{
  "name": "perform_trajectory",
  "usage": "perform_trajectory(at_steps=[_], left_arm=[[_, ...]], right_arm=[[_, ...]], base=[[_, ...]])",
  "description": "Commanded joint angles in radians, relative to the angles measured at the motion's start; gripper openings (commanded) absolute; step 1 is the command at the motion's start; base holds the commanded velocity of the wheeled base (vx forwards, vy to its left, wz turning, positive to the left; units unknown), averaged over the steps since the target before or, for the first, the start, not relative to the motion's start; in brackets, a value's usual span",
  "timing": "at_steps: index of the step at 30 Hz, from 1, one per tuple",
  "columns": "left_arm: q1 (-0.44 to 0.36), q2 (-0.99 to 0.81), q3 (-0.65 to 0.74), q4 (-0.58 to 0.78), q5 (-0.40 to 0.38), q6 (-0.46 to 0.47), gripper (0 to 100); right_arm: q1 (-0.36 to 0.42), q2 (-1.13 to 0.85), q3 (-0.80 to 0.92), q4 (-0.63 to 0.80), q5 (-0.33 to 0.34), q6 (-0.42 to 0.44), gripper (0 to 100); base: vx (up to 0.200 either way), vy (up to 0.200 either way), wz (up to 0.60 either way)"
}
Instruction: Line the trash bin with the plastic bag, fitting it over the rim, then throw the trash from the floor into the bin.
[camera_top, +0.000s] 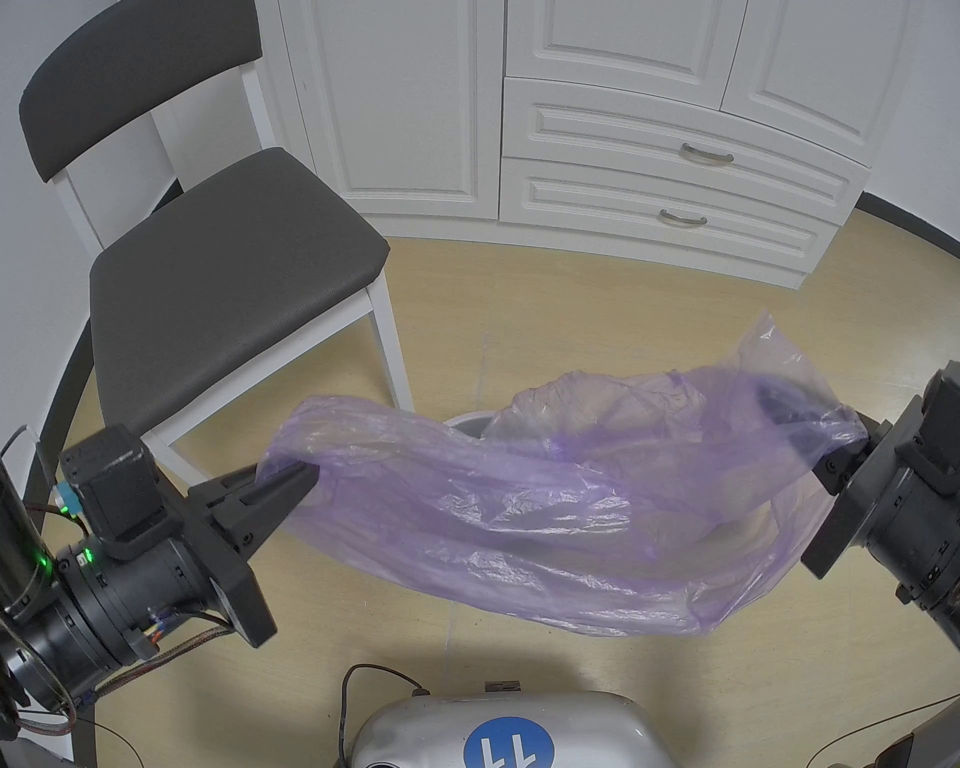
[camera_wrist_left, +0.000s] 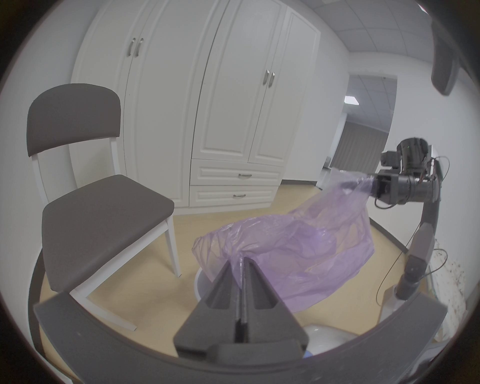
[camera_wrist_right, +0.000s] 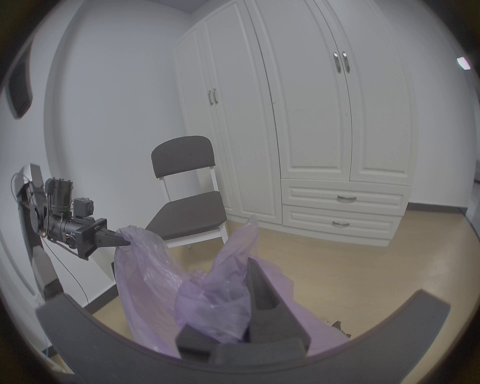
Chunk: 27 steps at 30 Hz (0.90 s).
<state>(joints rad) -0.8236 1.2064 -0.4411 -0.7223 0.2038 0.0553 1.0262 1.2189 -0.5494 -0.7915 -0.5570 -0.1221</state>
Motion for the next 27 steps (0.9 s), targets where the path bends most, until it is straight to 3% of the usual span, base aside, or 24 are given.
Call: perform_trajectory(at_steps=[1,15,27], left_arm=[[0.006,0.044,0.015,0.001,0.011,0.012,0],[0.153,0.01,0.007,0.0,0.011,0.052,0],[0.212,-0.024,0.008,0.0,0.009,0.08,0]], right_arm=[[0.0,0.013,0.046,-0.029,0.0,-0.031,0],[-0.057,0.007,0.169,-0.08,-0.011,-0.203,0],[-0.107,0.004,0.223,-0.08,-0.014,-0.26,0]], base=[[0.0,0.0,0.0],[0.0,0.0,0.0],[0.0,0.0,0.0]])
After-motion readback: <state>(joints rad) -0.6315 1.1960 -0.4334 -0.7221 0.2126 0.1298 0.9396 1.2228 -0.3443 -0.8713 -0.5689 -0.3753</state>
